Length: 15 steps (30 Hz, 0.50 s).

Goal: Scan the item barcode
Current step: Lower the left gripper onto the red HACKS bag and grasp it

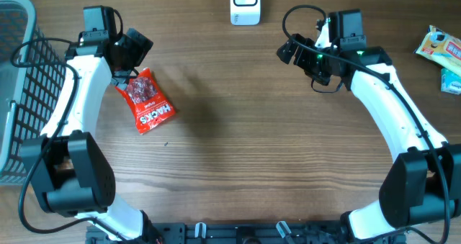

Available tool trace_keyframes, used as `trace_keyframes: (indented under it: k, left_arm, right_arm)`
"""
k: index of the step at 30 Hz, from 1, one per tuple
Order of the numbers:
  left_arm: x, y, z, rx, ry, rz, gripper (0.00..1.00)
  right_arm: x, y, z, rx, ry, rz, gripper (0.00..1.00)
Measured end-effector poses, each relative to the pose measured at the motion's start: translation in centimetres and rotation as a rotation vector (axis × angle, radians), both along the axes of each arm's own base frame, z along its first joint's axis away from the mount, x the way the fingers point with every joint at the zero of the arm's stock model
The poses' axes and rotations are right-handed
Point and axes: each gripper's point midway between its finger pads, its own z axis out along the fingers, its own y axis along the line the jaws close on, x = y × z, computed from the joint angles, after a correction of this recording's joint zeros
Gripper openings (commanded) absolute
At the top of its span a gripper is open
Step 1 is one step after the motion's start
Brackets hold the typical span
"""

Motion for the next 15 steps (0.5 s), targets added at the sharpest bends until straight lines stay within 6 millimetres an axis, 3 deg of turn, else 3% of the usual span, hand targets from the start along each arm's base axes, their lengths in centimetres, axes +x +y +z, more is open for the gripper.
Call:
trace_keyframes:
  k: [2,5,10,15]
  left_arm:
    - [-0.2,-0.1,-0.1,-0.006,0.008,-0.003,1.0]
    - [-3.4,-1.6,-1.3,-0.087,0.149,-0.027,1.0]
    - [-4.1,-3.0,-1.2,-0.163,0.171,-0.056,1.0]
    - [-6.1,-2.8,-1.9,-0.131,0.253,-0.085,1.0]
  right_arm:
    - [0.0,0.0,0.0,0.0,0.0,0.0,1.0]
    - [0.0,0.0,0.0,0.0,0.001,0.0,1.0]
    - [0.0,0.0,0.0,0.0,0.001,0.0,1.0]
    - [0.0,0.0,0.0,0.0,0.001,0.0,1.0]
